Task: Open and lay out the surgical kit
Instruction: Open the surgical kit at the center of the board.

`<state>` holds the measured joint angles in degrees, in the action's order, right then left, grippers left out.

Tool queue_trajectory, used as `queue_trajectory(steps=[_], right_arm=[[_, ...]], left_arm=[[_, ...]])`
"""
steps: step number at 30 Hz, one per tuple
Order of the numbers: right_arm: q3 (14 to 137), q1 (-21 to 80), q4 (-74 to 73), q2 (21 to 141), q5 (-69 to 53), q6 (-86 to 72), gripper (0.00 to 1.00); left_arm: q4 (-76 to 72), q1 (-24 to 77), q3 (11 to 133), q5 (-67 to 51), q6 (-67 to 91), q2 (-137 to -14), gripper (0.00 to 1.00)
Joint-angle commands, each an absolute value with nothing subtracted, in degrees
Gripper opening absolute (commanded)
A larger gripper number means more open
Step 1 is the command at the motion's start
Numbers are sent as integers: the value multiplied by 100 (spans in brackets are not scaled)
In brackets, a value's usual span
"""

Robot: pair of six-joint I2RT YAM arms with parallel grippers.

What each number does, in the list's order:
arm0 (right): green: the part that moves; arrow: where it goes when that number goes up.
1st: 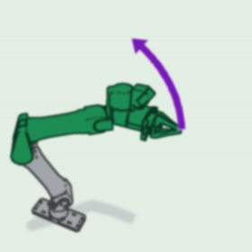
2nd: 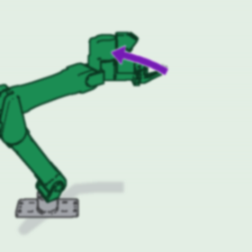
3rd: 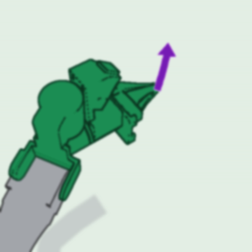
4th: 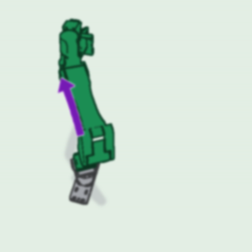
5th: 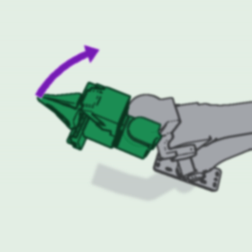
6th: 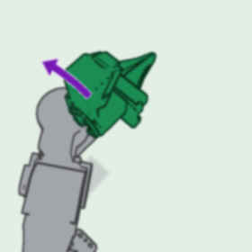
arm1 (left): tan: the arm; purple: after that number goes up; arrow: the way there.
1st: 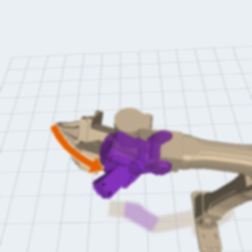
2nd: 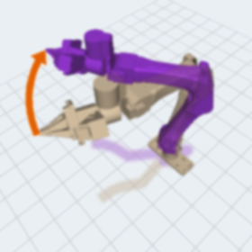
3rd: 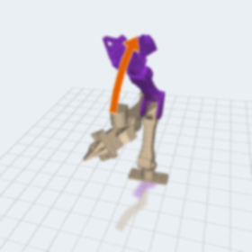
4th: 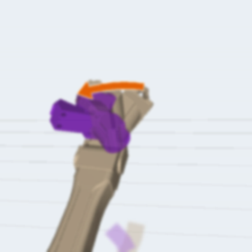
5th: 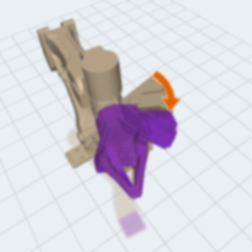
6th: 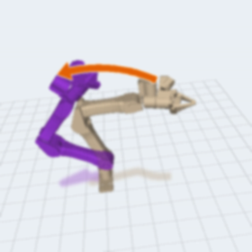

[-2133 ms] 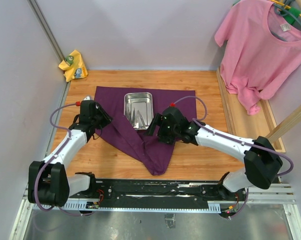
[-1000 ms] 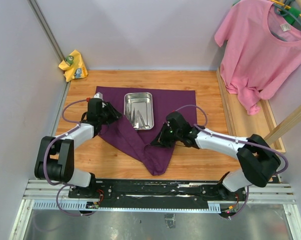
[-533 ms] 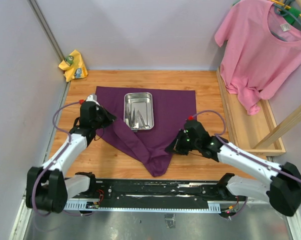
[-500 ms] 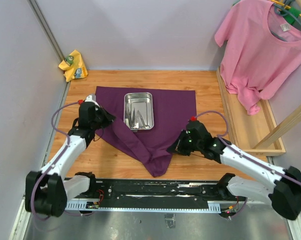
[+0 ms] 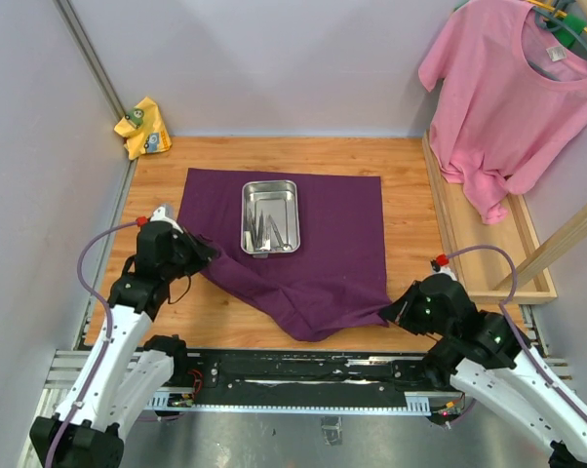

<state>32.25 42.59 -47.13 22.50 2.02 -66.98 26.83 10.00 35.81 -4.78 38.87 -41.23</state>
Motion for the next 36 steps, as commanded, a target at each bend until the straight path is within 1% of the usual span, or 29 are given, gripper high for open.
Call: queue_trajectory(steps=[1, 6, 14, 17, 24, 27, 29, 30, 31, 32, 34, 35, 36], right_arm=[[3553, 4175, -6031, 2020, 854, -6546, 1], [3668, 4175, -6254, 1950, 992, -6425, 1], [3551, 4175, -6152, 2014, 887, -6296, 1], [3437, 4175, -6080, 2004, 783, -6267, 1], [3312, 4173, -5981, 1981, 592, -6139, 8], [3288, 4173, -5948, 2002, 528, -6090, 11], [3258, 4175, -5924, 2012, 446, -6061, 14], [3247, 4175, -5924, 2018, 402, -6051, 18], [3244, 4175, -5914, 2015, 356, -6030, 24], [3248, 4175, -5917, 2021, 307, -6012, 30], [3281, 4175, -5918, 2014, 229, -5974, 37], [3322, 4174, -5930, 2019, 214, -5938, 40], [3380, 4170, -5934, 2025, 215, -5903, 41]], left_arm=[[3627, 1037, 3924, -484, 4211, -3681, 0], [4309, 1037, 4240, -507, 4372, -3174, 0], [5184, 1037, 4750, -497, 4522, -2744, 3], [5593, 1037, 5033, -302, 4501, -2678, 4], [6163, 1037, 5561, 108, 4574, -2644, 8], [6223, 1032, 5688, 72, 4622, -2722, 8], [6319, 1037, 5787, 95, 4666, -2782, 8], [6405, 1033, 5845, 147, 4684, -2791, 8], [6476, 1037, 5929, 210, 4711, -2790, 9], [6558, 1037, 6014, 282, 4743, -2787, 14], [6724, 1037, 6217, 402, 4829, -2820, 45], [6800, 1037, 6365, 430, 4871, -2854, 65], [6858, 1037, 6543, 435, 4901, -2897, 78]])
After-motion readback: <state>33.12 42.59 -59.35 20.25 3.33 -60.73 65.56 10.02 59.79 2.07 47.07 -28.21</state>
